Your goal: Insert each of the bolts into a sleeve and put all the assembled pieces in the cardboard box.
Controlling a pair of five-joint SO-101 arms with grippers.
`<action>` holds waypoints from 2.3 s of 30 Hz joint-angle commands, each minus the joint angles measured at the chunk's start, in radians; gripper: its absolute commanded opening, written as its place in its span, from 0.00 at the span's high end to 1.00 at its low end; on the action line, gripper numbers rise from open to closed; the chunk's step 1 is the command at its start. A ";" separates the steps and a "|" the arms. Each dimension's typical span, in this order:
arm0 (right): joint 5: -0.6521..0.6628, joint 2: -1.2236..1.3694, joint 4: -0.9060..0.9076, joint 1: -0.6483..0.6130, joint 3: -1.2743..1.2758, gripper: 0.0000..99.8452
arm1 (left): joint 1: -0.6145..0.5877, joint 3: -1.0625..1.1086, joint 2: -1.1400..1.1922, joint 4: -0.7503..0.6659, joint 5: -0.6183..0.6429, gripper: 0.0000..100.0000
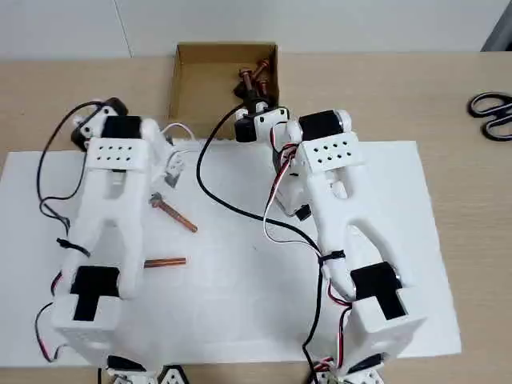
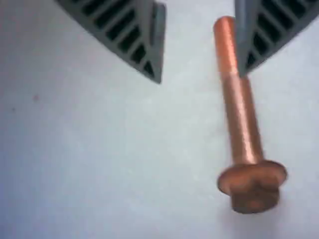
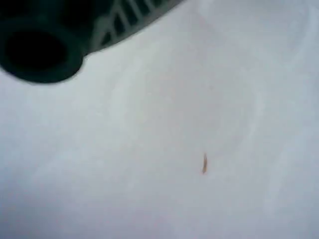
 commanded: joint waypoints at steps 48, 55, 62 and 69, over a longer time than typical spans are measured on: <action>-0.008 -0.062 0.008 0.010 -0.005 0.99 | -0.032 0.240 0.164 -0.284 -0.061 0.90; -0.008 -0.062 0.008 0.010 -0.005 0.99 | -0.034 0.239 0.161 -0.307 -0.063 0.99; -0.008 -0.071 0.008 0.010 -0.005 0.99 | -0.034 0.162 0.147 -0.226 -0.061 0.99; -0.043 -0.306 0.016 0.008 0.002 1.00 | -0.023 -0.051 -0.107 -0.043 -0.110 0.99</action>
